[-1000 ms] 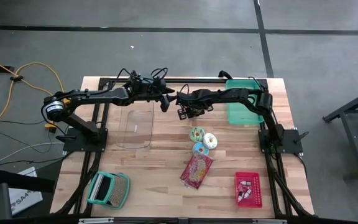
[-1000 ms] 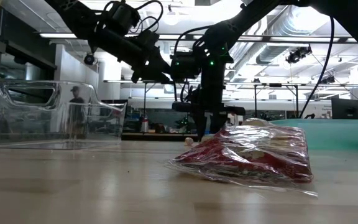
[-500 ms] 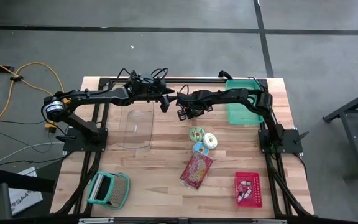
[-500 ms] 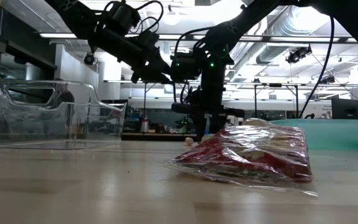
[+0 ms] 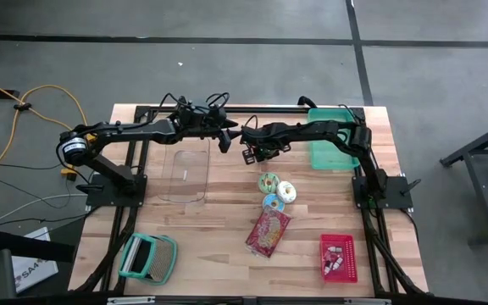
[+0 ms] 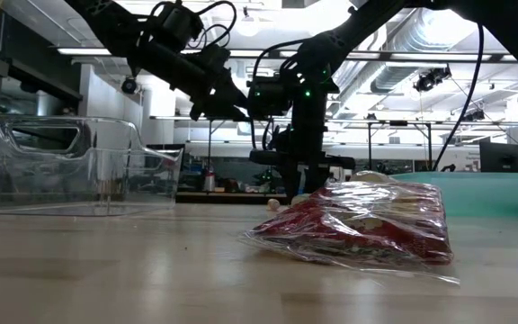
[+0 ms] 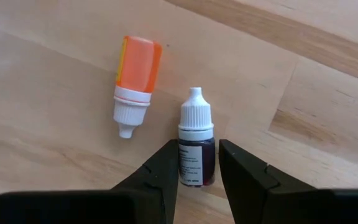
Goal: Pick & Place Food Item
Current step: Put the dark red food coloring bottle into the red bin
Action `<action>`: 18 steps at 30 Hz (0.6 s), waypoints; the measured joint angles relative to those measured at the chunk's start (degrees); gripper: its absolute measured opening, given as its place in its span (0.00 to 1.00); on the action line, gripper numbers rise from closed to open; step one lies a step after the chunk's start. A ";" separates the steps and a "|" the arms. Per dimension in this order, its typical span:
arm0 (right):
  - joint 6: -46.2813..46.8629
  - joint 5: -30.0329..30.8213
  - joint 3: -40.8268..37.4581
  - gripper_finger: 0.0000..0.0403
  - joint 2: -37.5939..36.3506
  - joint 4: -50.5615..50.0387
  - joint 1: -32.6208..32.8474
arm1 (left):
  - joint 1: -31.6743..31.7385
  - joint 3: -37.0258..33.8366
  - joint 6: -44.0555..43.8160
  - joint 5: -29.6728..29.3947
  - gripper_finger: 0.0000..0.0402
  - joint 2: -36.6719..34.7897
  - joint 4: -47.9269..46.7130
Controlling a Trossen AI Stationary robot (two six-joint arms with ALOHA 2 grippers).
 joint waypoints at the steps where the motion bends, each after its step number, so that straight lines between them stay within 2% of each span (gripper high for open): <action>1: 0.00 -0.01 0.00 0.26 0.00 0.00 0.00 | 0.00 0.00 0.00 0.00 0.48 0.00 0.00; 10: 0.00 0.00 0.00 0.25 0.00 -0.02 0.00 | 0.00 0.00 0.00 0.00 0.48 0.00 0.02; 18: -0.02 0.20 0.00 0.16 0.00 -0.02 0.00 | 0.00 0.00 0.00 0.00 0.48 0.00 0.13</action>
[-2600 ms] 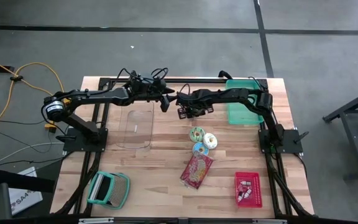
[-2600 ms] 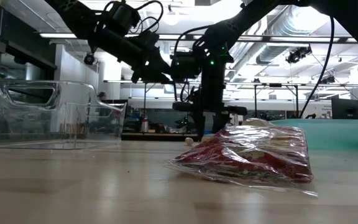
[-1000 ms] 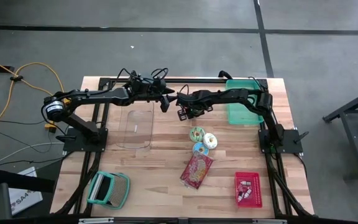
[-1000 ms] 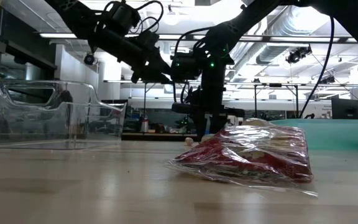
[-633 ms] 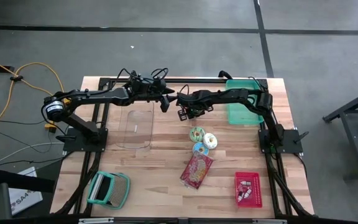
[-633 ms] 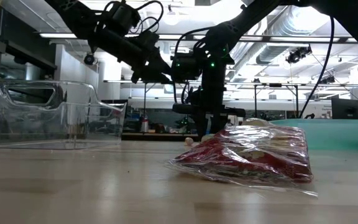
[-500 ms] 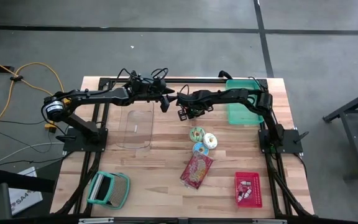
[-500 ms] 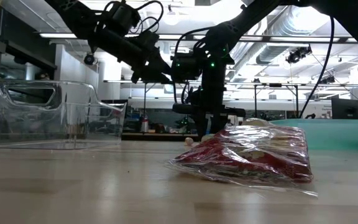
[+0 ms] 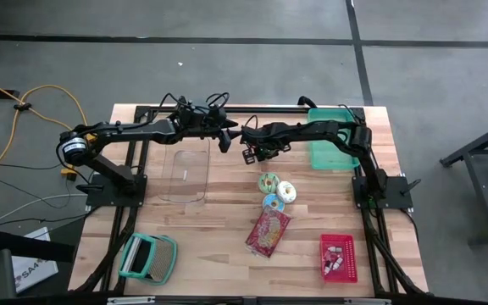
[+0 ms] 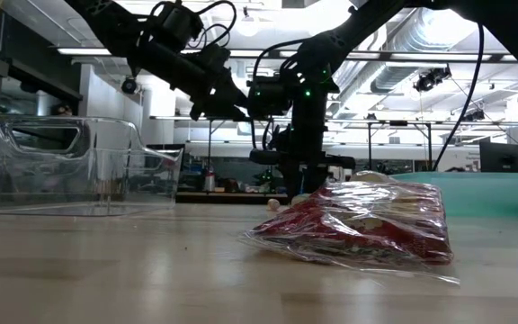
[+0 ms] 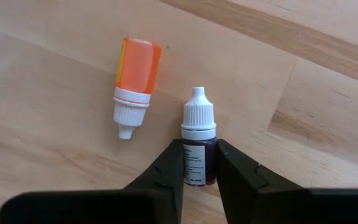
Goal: Pick & Place Food Item
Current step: Put the dark red food coloring bottle into the red bin
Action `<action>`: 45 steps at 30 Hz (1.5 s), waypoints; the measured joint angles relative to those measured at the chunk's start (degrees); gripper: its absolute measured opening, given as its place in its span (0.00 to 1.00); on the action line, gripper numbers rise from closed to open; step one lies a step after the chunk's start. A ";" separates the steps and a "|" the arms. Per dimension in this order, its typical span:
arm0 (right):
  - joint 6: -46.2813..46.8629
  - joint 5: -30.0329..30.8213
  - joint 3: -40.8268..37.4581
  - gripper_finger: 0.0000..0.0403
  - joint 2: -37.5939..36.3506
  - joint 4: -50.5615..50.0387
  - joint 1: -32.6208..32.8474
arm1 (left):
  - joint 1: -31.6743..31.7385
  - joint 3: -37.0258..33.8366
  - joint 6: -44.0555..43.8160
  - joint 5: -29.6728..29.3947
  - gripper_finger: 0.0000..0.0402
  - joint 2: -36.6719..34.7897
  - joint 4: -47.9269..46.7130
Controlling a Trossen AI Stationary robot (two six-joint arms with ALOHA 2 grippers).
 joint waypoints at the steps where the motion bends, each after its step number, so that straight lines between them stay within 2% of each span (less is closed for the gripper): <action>1: 0.00 0.00 0.00 0.16 0.00 -0.01 0.00 | 0.00 0.00 0.00 0.02 0.48 0.00 0.00; 7: 0.00 0.24 0.00 0.18 0.00 -0.02 0.00 | 0.02 0.00 0.00 0.00 0.48 0.00 -0.05; 19: -1.35 2.53 -0.04 0.15 -0.71 -0.36 -0.02 | 0.02 0.00 -0.04 0.12 0.48 -0.02 0.20; 25: -1.66 2.88 -0.04 0.15 -2.52 -1.81 0.02 | 0.06 0.02 -0.06 -0.22 0.48 -0.07 0.27; 31: -1.66 5.87 -0.02 0.15 -5.95 -3.88 0.04 | 0.08 0.02 -0.06 -0.33 0.48 -0.07 0.29; 45: -1.51 5.95 -0.02 0.16 -6.43 -4.90 0.02 | 0.06 0.02 -0.04 -0.09 0.48 -0.07 0.37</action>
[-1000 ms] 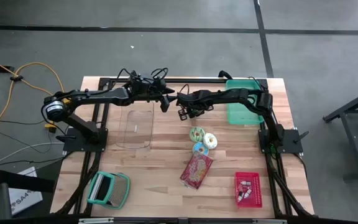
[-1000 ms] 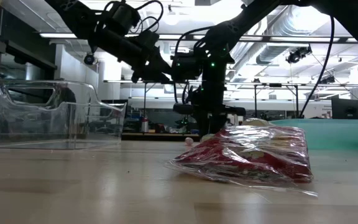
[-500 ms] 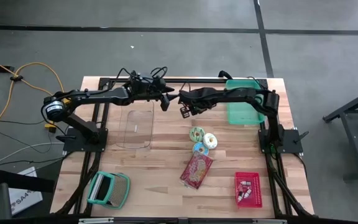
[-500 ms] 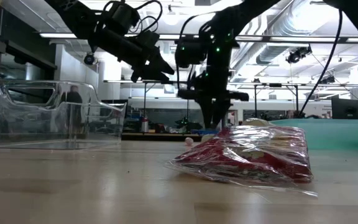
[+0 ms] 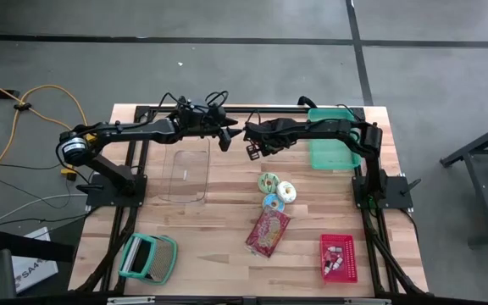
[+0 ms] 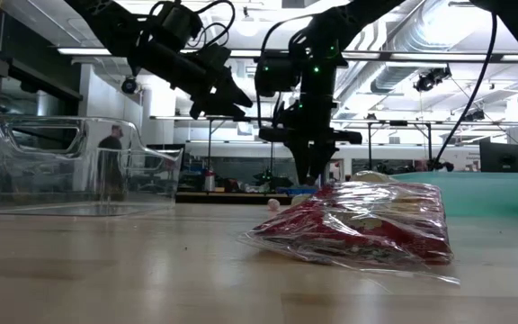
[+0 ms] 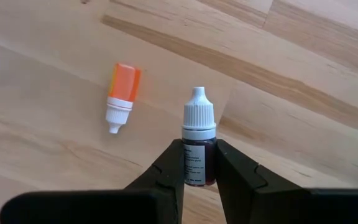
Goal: Pick & Place Food Item
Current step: Put the dark red food coloring bottle into the red bin
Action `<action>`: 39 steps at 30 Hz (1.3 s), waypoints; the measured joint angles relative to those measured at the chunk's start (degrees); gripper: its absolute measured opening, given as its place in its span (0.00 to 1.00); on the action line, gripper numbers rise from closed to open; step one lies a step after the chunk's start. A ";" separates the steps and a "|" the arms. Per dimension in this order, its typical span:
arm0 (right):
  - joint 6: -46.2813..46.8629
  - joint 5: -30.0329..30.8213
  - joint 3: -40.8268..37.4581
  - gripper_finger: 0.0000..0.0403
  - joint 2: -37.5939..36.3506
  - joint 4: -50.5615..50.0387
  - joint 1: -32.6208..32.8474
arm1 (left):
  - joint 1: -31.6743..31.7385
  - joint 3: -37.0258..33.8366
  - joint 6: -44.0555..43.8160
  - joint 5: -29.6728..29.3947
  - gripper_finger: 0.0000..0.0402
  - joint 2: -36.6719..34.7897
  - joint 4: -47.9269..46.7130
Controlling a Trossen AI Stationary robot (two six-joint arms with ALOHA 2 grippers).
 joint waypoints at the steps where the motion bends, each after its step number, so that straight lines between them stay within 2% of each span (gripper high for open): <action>1: 0.06 0.03 0.00 0.16 0.00 -0.24 0.00 | 0.00 0.00 0.00 0.00 0.48 0.00 -0.02; 13: 0.02 0.44 0.04 0.16 -2.96 -6.65 0.54 | -0.04 0.00 0.02 0.04 0.48 0.02 -0.02; 28: 4.24 4.19 0.04 0.16 -10.30 -19.03 7.05 | -0.04 0.00 0.02 0.07 0.48 0.02 0.20; 39: 6.51 4.32 0.04 0.16 -11.43 -19.49 11.59 | -0.04 0.00 0.02 0.07 0.48 0.03 0.22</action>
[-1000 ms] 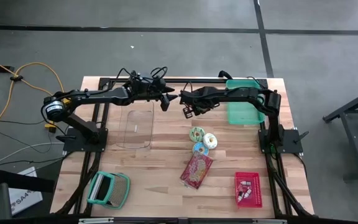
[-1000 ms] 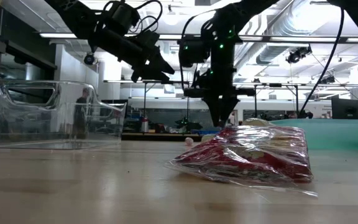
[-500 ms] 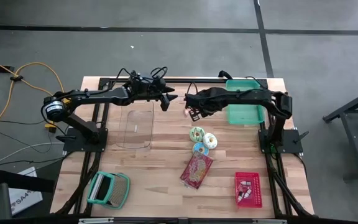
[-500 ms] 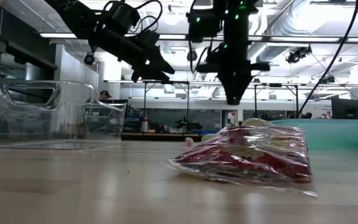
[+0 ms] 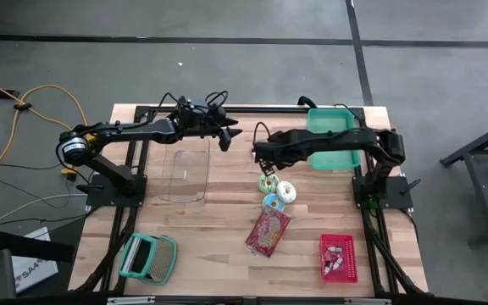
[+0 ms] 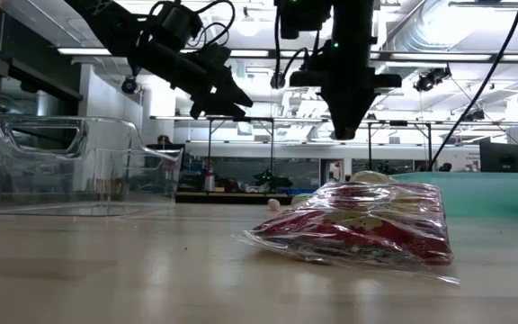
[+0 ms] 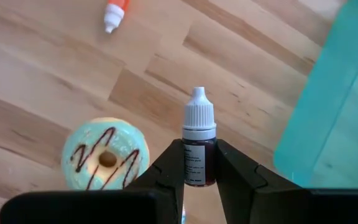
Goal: Pick & Place Food Item
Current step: Put the dark red food coloring bottle into the red bin
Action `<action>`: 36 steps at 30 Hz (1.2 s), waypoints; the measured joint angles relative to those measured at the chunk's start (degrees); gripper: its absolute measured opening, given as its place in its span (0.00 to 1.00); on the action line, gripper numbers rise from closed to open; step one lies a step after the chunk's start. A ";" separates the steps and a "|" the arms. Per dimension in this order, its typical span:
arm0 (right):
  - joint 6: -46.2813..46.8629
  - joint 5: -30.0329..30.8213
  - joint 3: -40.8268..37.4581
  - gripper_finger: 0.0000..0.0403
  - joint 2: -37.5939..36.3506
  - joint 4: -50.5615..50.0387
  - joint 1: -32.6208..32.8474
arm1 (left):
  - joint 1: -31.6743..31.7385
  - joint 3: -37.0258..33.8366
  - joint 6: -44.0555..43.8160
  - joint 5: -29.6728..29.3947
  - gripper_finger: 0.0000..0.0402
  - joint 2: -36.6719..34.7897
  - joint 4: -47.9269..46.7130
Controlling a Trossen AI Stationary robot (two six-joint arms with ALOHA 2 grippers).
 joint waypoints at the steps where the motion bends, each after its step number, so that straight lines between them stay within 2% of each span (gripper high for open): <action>1: 0.23 0.01 0.00 0.16 0.00 -0.15 0.39 | 0.00 0.00 0.00 0.00 0.48 -0.01 0.00; 8: 5.05 -1.42 0.00 0.16 0.00 -1.28 4.53 | 0.00 0.00 0.00 0.02 0.48 0.02 0.00; 14: 13.78 -1.81 0.00 0.16 0.00 -3.76 10.25 | 0.00 0.00 0.01 0.02 0.48 0.02 0.00; 26: 39.59 -5.41 0.00 0.16 0.00 -10.28 26.26 | 0.00 0.00 0.01 0.01 0.48 0.04 0.01; 36: 63.42 -11.37 0.00 0.16 0.07 -12.81 40.64 | 0.00 0.00 0.00 0.00 0.48 0.04 0.00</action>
